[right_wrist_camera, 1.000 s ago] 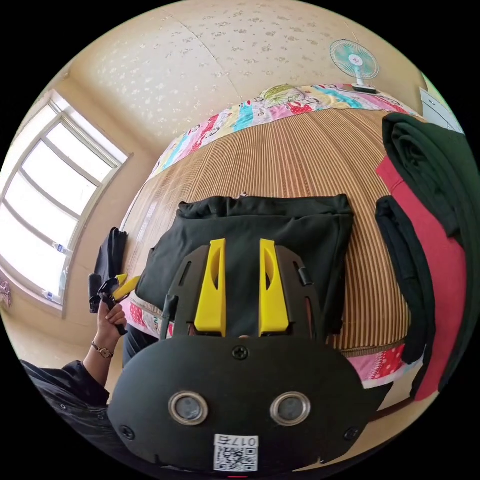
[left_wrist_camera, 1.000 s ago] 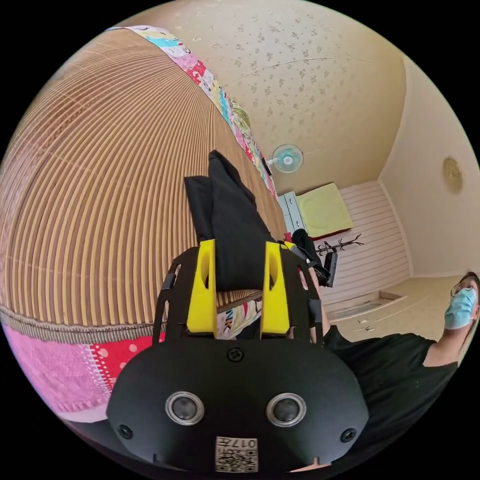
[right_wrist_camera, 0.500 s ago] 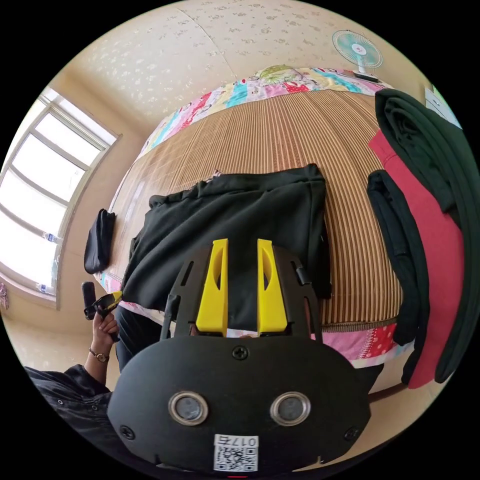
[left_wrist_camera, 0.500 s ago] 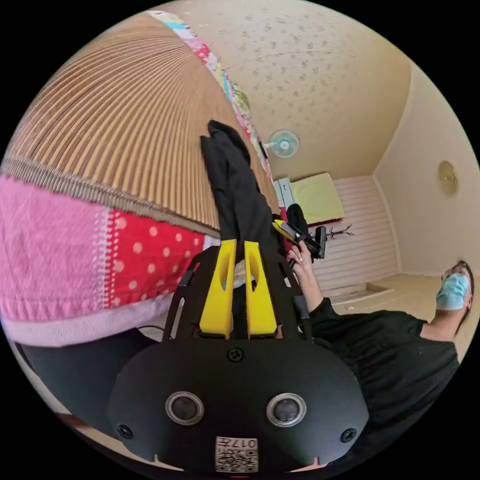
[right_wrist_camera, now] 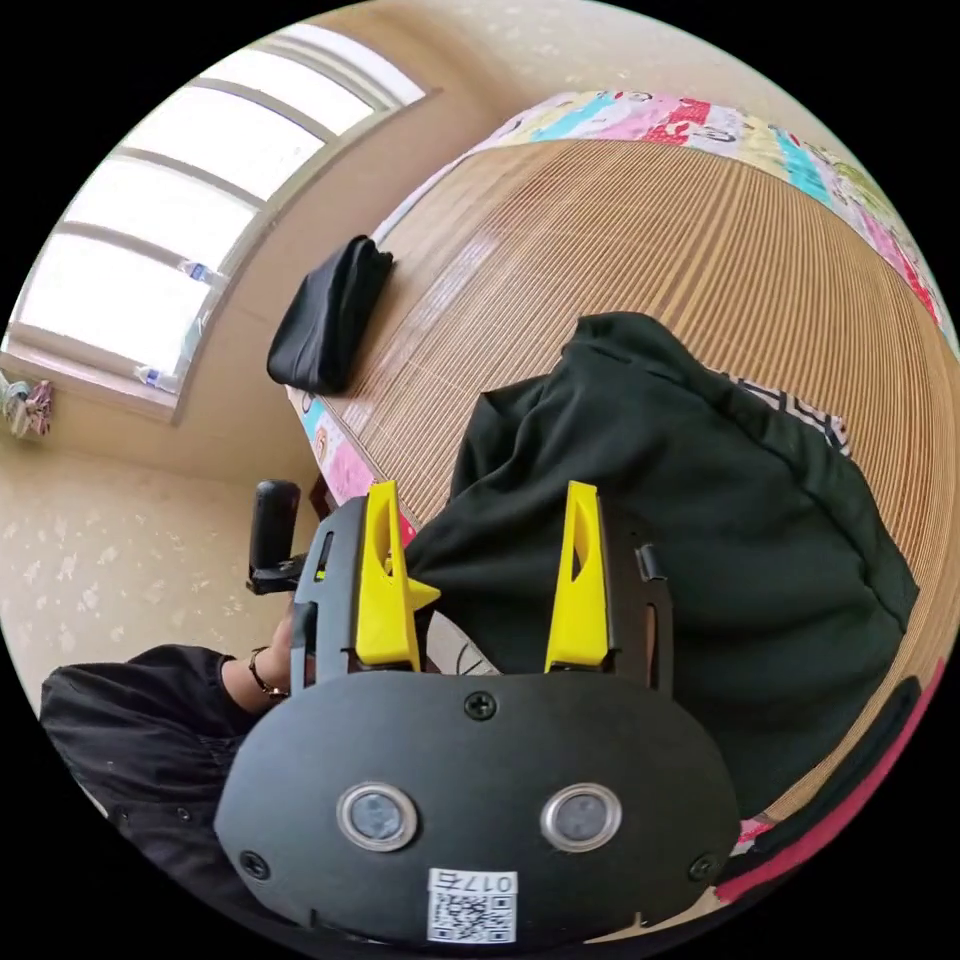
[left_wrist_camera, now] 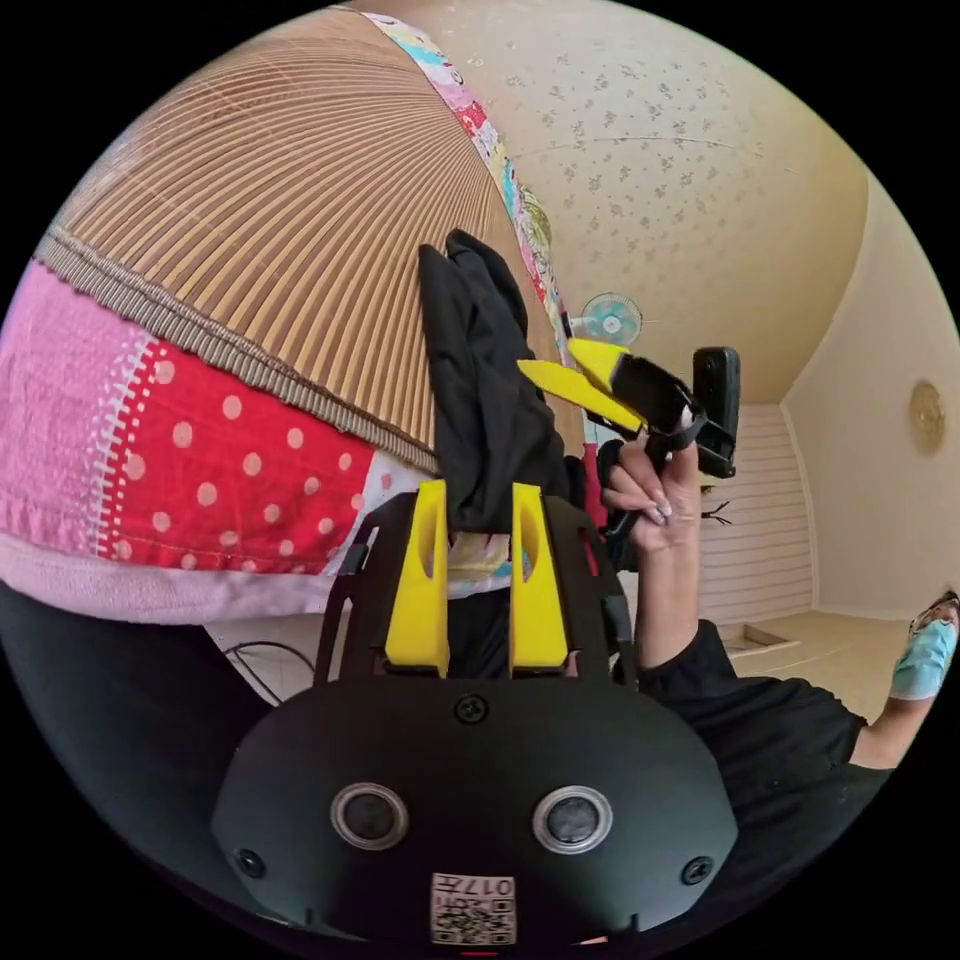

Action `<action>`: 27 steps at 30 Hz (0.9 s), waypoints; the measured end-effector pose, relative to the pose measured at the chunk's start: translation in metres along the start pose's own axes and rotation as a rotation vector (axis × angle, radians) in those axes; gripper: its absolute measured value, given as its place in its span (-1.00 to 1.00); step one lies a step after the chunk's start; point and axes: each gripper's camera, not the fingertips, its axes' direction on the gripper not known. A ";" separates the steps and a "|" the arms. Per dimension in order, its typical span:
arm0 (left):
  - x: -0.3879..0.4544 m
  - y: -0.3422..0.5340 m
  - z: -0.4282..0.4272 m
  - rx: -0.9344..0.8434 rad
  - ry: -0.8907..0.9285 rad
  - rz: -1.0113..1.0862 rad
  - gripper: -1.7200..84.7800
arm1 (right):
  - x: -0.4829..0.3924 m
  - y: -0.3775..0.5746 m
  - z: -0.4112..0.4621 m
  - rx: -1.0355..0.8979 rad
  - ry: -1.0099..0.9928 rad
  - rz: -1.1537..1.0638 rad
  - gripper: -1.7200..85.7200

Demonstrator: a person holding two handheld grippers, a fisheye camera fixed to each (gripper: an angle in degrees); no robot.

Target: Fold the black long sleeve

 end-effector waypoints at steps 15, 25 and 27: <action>0.079 0.054 0.016 0.068 0.156 0.220 -0.78 | 0.024 0.021 -0.027 0.003 0.156 -0.085 -0.84; 0.065 0.068 0.050 -0.061 0.179 0.151 -0.65 | 0.367 0.309 -0.275 0.617 -0.168 0.363 -0.79; 0.072 0.064 0.074 -0.113 0.189 0.144 -0.64 | 0.390 0.356 -0.290 0.610 -0.049 0.486 -0.74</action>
